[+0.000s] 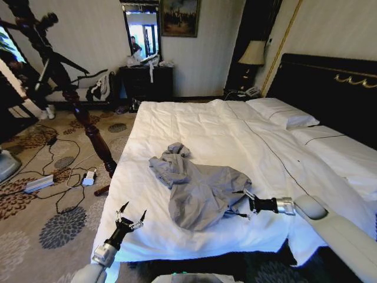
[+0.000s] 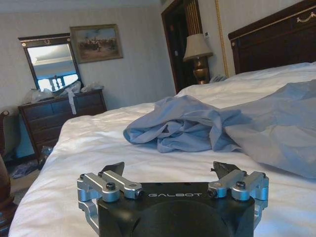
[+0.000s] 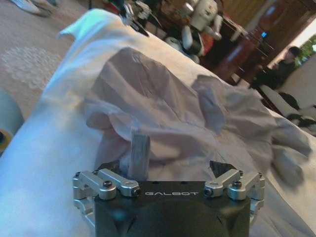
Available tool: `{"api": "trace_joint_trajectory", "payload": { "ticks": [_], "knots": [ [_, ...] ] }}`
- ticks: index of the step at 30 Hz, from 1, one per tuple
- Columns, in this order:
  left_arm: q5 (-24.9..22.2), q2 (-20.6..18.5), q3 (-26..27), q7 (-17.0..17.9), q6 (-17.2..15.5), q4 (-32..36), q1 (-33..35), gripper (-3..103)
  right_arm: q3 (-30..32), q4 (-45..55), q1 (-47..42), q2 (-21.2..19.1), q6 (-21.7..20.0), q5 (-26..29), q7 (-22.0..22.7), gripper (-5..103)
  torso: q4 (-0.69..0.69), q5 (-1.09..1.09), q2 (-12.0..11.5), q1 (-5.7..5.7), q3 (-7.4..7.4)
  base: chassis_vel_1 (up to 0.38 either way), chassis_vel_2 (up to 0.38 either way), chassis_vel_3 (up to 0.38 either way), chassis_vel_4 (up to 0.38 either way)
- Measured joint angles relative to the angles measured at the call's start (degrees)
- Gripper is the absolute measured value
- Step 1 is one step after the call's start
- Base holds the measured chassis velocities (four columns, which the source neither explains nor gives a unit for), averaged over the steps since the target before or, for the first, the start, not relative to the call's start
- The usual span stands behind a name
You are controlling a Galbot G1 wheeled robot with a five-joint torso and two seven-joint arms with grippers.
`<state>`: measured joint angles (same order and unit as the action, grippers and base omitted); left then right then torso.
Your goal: Pick up the clothes from the bed and hang them on the clothes hanger.
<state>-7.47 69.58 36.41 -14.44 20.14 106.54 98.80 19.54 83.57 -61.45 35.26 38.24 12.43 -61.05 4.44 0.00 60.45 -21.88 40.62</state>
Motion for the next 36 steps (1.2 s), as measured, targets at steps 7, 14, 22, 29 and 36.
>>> {"api": "trace_joint_trajectory", "payload": {
  "ticks": [7, 14, 22, 29, 36],
  "knots": [
    [-0.66, -0.33, 0.26, -0.02, -0.05, -0.71, -0.47, 100, -1.02, -0.46, 0.8, 0.64, 0.46, 0.11, -6.77, 72, 0.03, 0.0, 0.0, 0.0, 0.0, 0.0, 0.0, 0.0, 0.0],
    [-0.53, -0.14, -0.17, -0.09, -0.11, -1.3, -1.05, 100, -0.18, -0.25, 0.22, 1.07, 1.43, 0.13, -7.27, 50, 0.02, 0.0, 0.0, 0.0, -0.01, 0.0, 0.0, 0.0, 0.0],
    [-0.3, 0.08, -0.44, -0.13, -0.16, -1.41, -1.29, 100, 0.26, -0.32, -0.35, 1.41, 2.25, 1.57, -6.79, 18, 0.02, 0.0, 0.0, 0.0, -0.01, 0.0, 0.0, 0.0, 0.0],
    [-0.39, -0.12, -0.23, -0.16, -0.12, -1.14, -1.07, 100, 1.67, 2.16, -3.36, -0.16, 1.61, 7.86, -5.45, 1, 0.01, 0.01, 0.0, 0.0, -0.01, 0.0, 0.0, 0.0, 0.0],
    [-3.15, -2.08, -0.16, -0.58, -0.64, 1.36, -1.18, 100, 2.24, 19.5, -10.53, -7.08, -6.06, 33.03, 9.45, 0, 0.01, -0.02, 0.01, 0.0, -0.01, 0.0, 0.0, 0.0, 0.0]
  ]
}}
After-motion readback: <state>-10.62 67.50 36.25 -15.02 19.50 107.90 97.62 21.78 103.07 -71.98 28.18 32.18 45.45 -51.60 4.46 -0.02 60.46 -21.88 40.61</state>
